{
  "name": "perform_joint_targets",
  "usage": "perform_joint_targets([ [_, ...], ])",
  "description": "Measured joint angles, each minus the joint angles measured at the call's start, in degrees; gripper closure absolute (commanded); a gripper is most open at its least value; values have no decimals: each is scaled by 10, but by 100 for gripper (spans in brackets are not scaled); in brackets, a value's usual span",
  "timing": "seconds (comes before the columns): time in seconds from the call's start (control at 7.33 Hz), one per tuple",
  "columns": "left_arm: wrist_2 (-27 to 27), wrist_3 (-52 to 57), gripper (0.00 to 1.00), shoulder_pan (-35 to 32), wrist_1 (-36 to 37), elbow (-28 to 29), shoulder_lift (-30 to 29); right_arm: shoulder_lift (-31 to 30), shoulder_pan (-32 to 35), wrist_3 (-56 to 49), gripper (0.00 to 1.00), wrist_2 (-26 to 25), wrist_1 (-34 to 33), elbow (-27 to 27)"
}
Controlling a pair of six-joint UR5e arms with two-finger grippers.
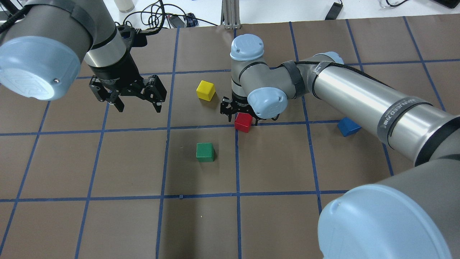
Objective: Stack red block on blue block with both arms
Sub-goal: 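Lower the right gripper over the red cube while the left arm returns to rest, then close the right gripper on the red cube and lift it, then carry the red cube with the right gripper over the blue cube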
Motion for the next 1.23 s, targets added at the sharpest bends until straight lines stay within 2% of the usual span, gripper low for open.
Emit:
perform_joint_targets([
  [0.14, 0, 0, 0, 0, 0, 0, 0, 1, 0, 0, 100, 0, 0, -1],
  [0.55, 0, 0, 0, 0, 0, 0, 0, -7, -3, -1, 100, -10, 5, -4],
  [0.68, -1, 0, 0, 0, 0, 0, -1, -27, -11, -10, 100, -21, 19, -4],
  [0.95, -1, 0, 0, 0, 5, -1, -2, -110, -55, -69, 100, -37, 81, 0],
  [1.23, -1, -1, 0, 0, 13, -4, -3, -184, -130, -211, 100, -49, 150, 17],
])
